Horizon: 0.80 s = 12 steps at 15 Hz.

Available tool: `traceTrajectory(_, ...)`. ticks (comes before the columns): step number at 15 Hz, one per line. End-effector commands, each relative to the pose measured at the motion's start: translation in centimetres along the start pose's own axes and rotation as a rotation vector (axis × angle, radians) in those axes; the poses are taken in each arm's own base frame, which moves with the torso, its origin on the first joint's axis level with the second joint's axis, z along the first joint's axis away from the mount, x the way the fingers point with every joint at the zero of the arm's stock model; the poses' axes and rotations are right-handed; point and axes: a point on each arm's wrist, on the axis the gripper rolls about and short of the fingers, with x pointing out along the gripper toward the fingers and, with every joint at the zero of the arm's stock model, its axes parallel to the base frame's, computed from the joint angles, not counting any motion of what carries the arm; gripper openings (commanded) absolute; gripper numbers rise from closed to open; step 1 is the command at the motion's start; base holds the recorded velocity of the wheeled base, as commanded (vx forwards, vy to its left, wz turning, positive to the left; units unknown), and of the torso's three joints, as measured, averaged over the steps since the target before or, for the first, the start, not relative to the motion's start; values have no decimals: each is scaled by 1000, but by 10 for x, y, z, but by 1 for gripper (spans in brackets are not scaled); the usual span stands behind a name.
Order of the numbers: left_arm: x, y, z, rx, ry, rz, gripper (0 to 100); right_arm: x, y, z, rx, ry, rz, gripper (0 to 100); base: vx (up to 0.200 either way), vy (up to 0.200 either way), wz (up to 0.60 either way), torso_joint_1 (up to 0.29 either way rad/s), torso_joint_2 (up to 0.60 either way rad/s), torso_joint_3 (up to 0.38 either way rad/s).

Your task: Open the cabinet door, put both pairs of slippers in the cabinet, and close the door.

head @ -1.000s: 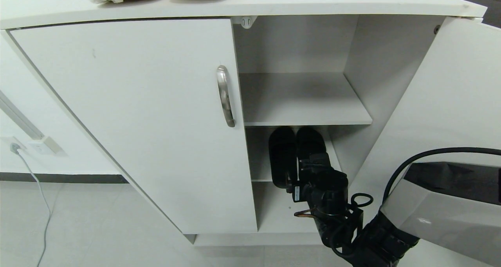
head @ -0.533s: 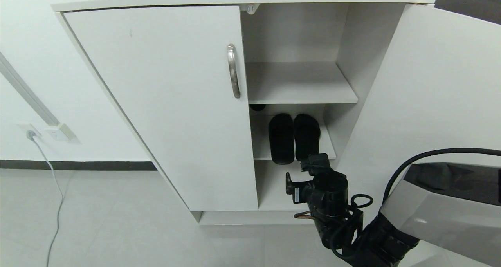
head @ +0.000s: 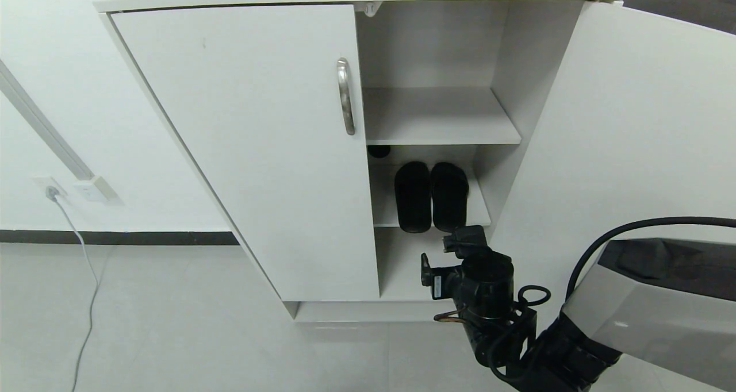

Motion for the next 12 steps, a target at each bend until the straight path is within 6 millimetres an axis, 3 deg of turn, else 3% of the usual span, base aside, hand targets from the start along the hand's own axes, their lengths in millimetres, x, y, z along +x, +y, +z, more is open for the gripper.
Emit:
traceTrajectory(1, 0, 0, 0, 1, 1, -1, 0, -1, 2, 0, -1, 0, 6, 100, 0, 0, 0, 0, 0, 0)
traceTrajectory(7, 0, 0, 0, 1, -1, 0, 0, -2, 2, -1, -6, 3, 7, 100, 0, 0, 0, 0, 0, 0)
traceTrajectory(12, 0, 0, 0, 2, -1, 0, 0, -4, 0, -3, -14, 12, 6, 100, 0, 0, 0, 5, 3, 155)
